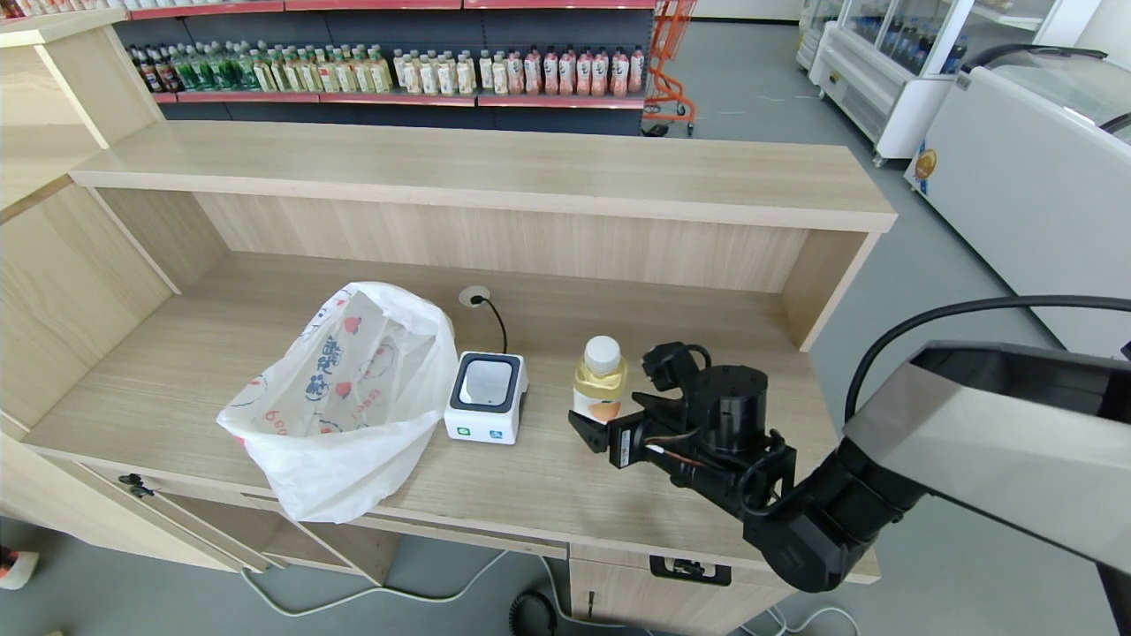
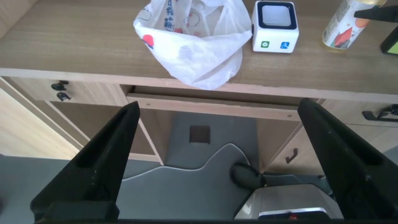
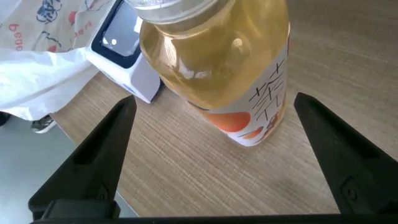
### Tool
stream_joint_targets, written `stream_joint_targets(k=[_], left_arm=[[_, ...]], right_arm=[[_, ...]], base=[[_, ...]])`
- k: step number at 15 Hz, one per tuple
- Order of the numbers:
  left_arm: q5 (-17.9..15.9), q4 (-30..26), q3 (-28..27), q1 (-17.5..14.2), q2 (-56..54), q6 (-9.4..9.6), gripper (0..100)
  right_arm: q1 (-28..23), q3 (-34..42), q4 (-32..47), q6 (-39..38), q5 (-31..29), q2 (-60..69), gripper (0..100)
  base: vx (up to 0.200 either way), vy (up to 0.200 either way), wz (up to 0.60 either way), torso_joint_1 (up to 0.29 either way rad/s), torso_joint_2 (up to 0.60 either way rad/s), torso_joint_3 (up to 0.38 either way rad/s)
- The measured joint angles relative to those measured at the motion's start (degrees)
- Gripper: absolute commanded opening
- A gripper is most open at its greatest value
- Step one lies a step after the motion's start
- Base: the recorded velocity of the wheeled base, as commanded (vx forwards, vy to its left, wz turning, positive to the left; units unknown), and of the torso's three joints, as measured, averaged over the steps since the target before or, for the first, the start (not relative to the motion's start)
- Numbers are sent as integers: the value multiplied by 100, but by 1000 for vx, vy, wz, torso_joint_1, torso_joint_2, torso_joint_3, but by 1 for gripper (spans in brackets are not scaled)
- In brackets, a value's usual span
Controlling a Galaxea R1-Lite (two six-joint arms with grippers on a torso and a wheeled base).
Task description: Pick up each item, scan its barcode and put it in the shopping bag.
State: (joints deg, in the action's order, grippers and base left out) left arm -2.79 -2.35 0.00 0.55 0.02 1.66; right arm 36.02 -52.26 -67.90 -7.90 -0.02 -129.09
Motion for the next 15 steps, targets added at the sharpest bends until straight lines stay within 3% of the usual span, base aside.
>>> stream_joint_targets(k=[15], left_arm=[[-2,-2,0,-2,0,1,100]], right_arm=[[38,-1876,930,284,124,-805,100]], base=[[0,0,0,0,0,0]])
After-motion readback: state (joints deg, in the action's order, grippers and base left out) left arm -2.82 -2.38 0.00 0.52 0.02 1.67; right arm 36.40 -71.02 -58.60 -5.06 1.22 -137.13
